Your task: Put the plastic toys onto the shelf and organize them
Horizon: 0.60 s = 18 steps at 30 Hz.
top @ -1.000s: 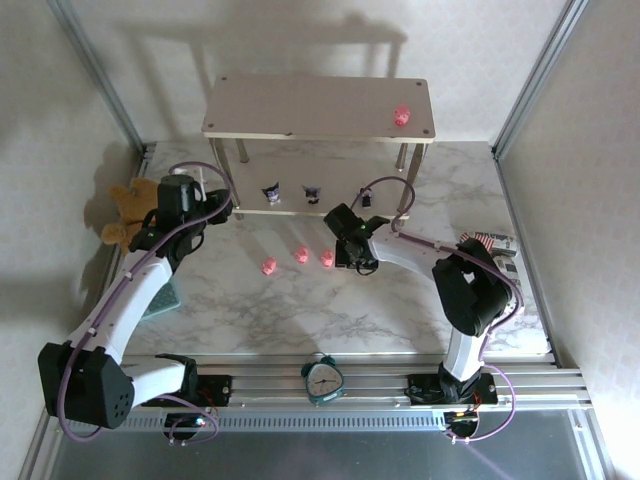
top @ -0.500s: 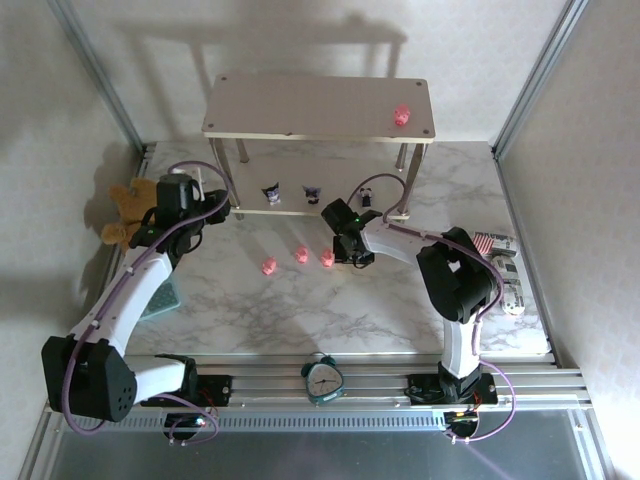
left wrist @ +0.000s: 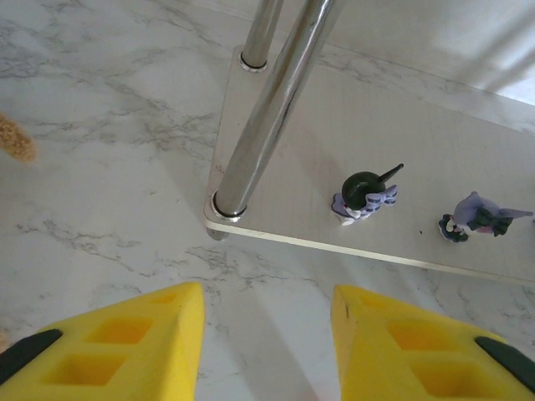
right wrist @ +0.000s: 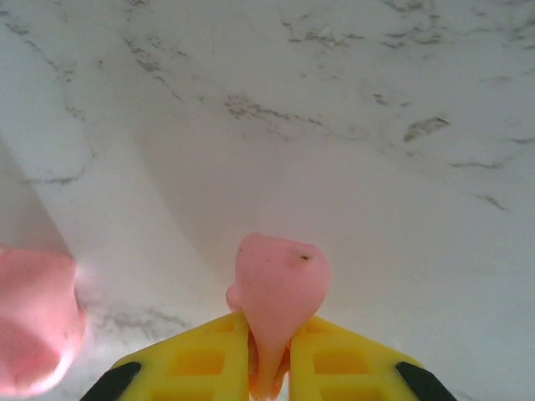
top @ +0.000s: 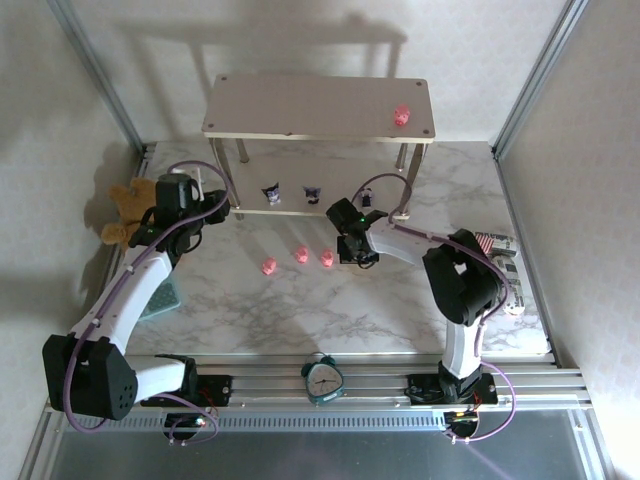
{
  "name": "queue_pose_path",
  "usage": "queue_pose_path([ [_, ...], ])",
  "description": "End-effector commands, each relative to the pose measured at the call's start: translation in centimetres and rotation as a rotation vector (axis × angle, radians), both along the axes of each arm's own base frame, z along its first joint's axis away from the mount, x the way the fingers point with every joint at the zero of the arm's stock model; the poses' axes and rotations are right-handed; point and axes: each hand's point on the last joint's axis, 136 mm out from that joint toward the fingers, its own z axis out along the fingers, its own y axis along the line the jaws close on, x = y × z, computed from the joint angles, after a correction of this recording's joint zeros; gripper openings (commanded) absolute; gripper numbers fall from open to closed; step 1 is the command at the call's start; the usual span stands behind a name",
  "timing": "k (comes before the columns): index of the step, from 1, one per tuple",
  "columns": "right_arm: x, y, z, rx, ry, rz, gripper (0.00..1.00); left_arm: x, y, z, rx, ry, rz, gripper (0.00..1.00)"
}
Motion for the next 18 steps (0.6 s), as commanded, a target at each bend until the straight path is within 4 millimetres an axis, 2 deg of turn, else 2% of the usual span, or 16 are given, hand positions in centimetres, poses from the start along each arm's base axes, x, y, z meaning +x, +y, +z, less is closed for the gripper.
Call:
queue_pose_path([
  [1,0.2,-0.8,6.2,0.036,-0.113,0.016,0.16,0.1,0.0,1.4,-0.006,-0.031,-0.011,0.44],
  [2,0.2,-0.9,8.0,0.046,-0.14,0.023,0.17,0.1,0.0,1.8,-0.01,-0.036,-0.012,0.43],
  [5,0.2,-1.3,15.0,0.089,-0.254,0.06,0.18,0.1,-0.2,3.3,-0.024,-0.058,-0.02,0.44],
  [12,1.3,-1.1,32.4,0.136,-0.56,0.199,0.2,0.7,-1.3,7.2,-0.069,-0.105,-0.063,0.43],
  [15,2.7,-1.1,37.1,0.126,-0.665,0.221,0.21,0.9,-1.5,8.5,-0.083,-0.136,-0.07,0.43],
  [18,4.6,-1.0,39.7,0.117,-0.721,0.221,0.22,1.1,-1.7,9.0,-0.088,-0.14,-0.075,0.43],
])
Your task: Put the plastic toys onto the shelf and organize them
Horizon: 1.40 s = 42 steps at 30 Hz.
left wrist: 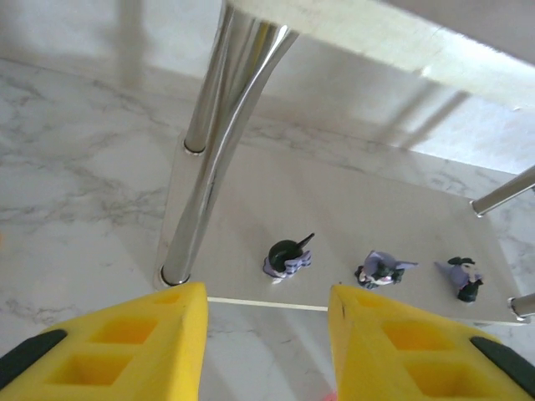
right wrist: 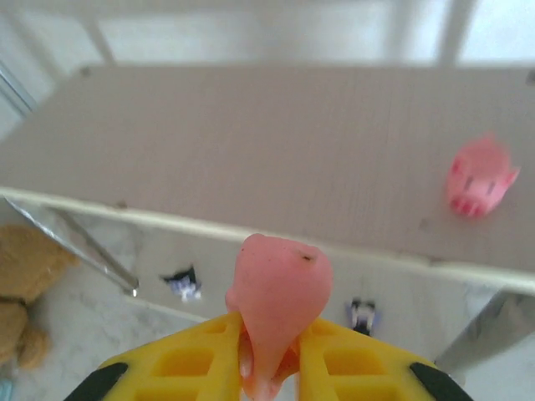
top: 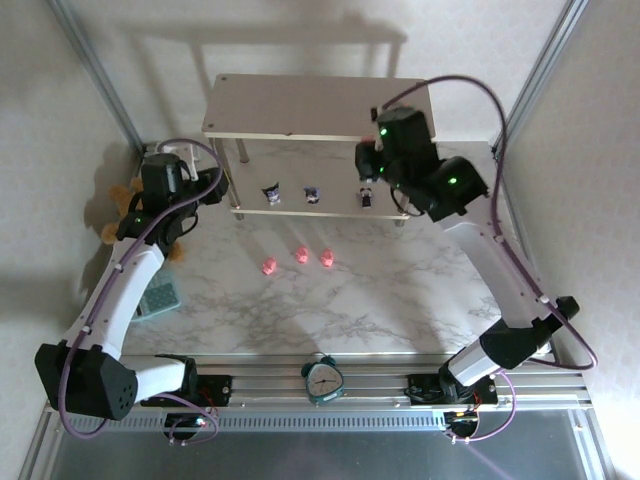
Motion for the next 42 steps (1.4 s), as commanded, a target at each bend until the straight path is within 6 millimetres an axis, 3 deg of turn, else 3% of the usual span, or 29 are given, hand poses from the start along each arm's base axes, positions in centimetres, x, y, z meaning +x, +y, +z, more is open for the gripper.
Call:
queue_pose_path([
  [1,2.5,-0.6,-1.6,-0.151,0.031,-0.015,0.22,0.1,-0.2,0.9,-0.027,0.002,-0.015,0.42],
  [5,4.9,-0.6,-0.9,-0.121,0.02,-0.02,0.22,0.0,-0.2,1.0,-0.021,0.009,-0.017,0.42],
  [12,7.3,-0.7,-1.7,-0.094,0.035,-0.028,0.22,-0.1,-0.1,1.2,-0.008,0.012,-0.018,0.43],
  [24,9.7,-0.4,-4.8,-0.137,0.09,-0.043,0.23,0.2,-0.2,1.0,-0.003,0.021,-0.026,0.43],
  [29,10.7,-0.3,-5.1,-0.158,0.075,-0.055,0.23,0.3,-0.1,0.9,0.003,0.024,-0.024,0.43],
  [42,11.7,-0.2,-7.2,-0.231,0.108,-0.047,0.27,0.6,-0.3,0.3,-0.001,0.036,-0.03,0.43],
])
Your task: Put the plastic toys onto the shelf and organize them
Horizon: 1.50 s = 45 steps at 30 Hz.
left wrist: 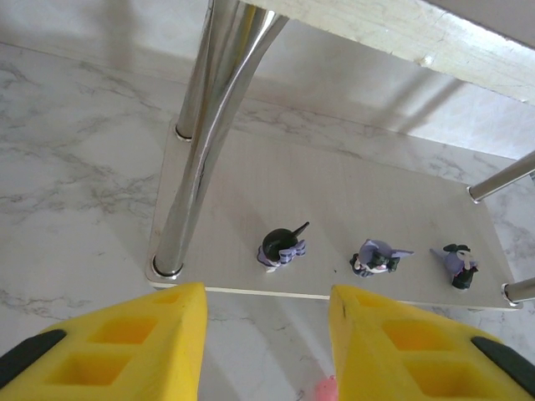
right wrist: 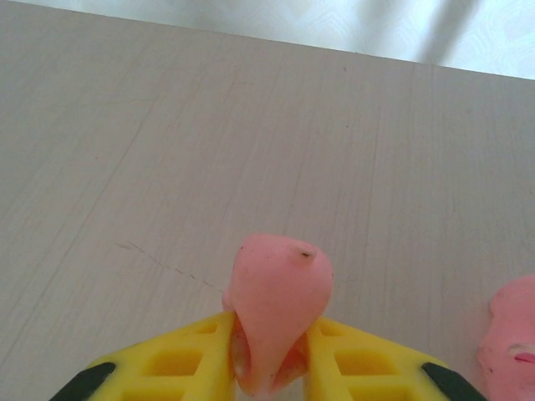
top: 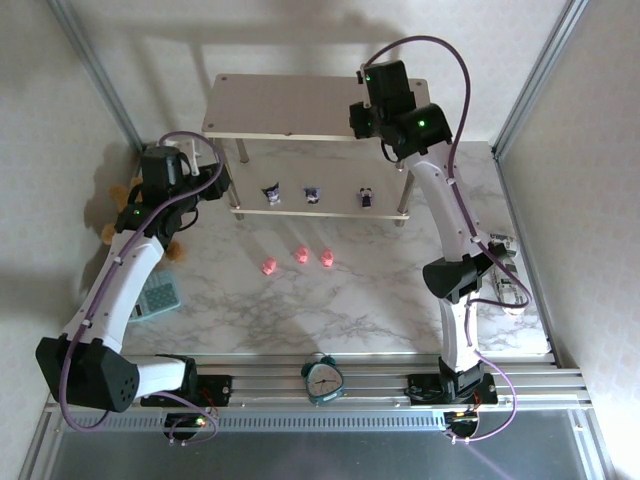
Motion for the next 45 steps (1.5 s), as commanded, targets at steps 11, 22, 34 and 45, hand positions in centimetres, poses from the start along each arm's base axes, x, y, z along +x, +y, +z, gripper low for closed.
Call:
queue_pose_path([
  [11,1.4,0.0,-1.2,-0.046,-0.003,-0.003,0.34,0.4,0.2,0.8,0.002,-0.014,-0.008,0.43],
  [22,2.6,0.4,-1.1,-0.026,-0.033,-0.019,0.42,0.5,0.4,0.6,0.012,-0.01,-0.005,0.43],
  [34,2.6,1.0,0.1,0.03,-0.061,-0.001,0.69,0.3,0.7,0.7,0.013,-0.011,0.0,0.44],
  [45,-0.1,1.8,7.9,0.157,-0.245,0.089,0.8,-0.1,0.8,0.8,0.011,-0.017,0.001,0.45],
])
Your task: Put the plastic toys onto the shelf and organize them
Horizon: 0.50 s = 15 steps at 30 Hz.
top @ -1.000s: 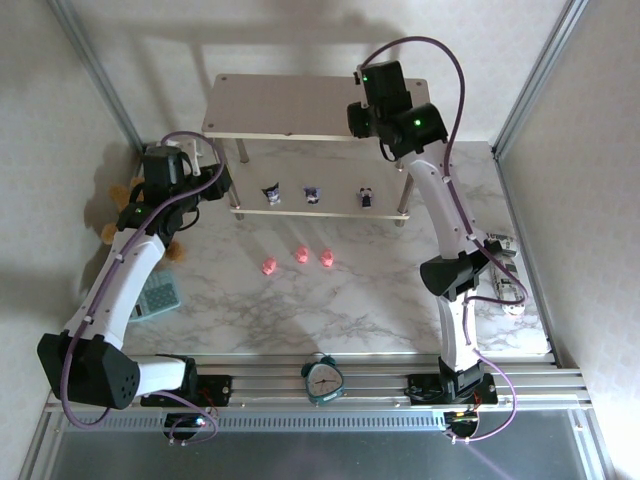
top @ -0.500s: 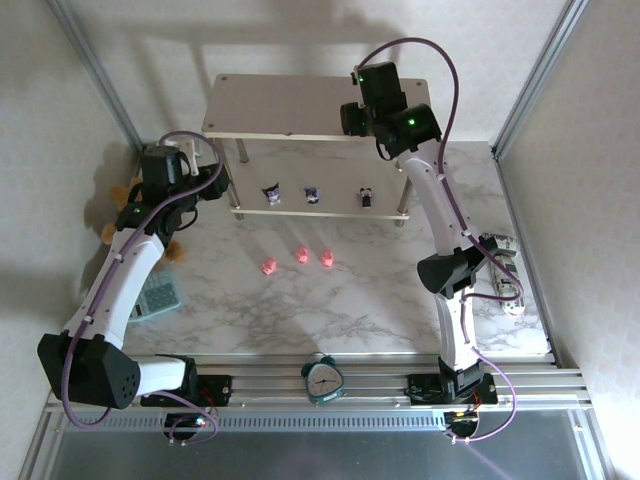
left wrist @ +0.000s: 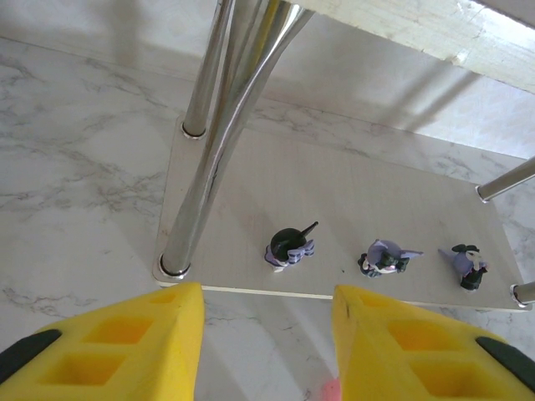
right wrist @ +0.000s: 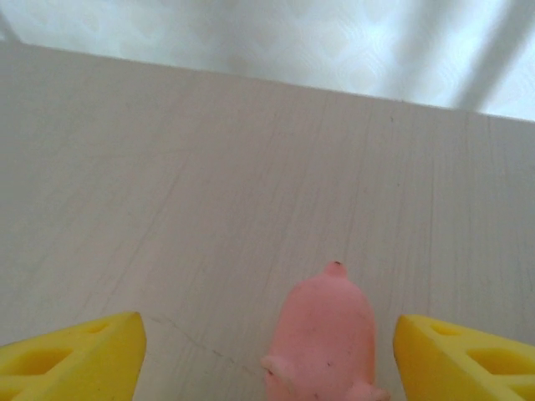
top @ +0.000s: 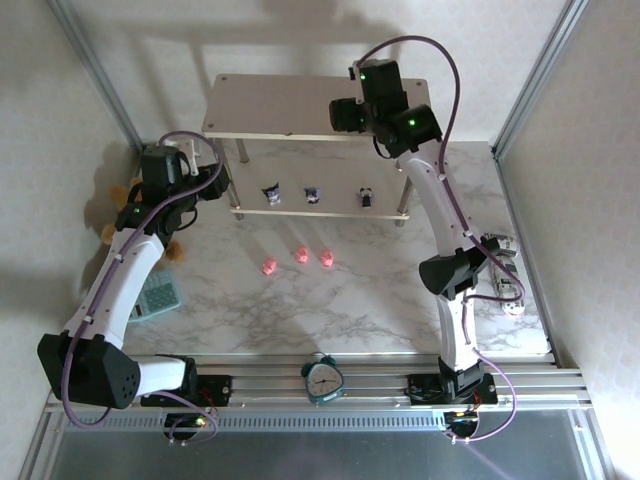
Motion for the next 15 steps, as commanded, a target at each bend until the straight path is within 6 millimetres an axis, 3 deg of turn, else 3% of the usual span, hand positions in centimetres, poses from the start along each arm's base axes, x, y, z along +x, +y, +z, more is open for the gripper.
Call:
queue_pose_path([
  [1,-2.4,-0.5,8.0,0.098,-0.191,0.032,0.81,-0.4,0.2,1.1,0.004,-0.025,-0.01,0.46],
  [6,-4.9,-1.5,11.9,0.093,-0.289,0.024,0.83,-1.7,-0.6,-0.5,-0.011,0.003,-0.051,0.47],
  [8,-6.5,-1.4,12.4,0.086,-0.294,0.041,0.83,-2.7,-0.7,-1.2,0.002,0.004,-0.04,0.48],
  [11,-9.4,-0.6,10.8,0.038,-0.239,0.084,0.82,-4.4,-0.6,-2.6,0.025,0.01,-0.014,0.49],
  [15,-14.1,0.4,6.0,-0.029,-0.118,0.123,0.78,-6.3,-0.6,-5.7,0.025,0.057,0.015,0.49],
])
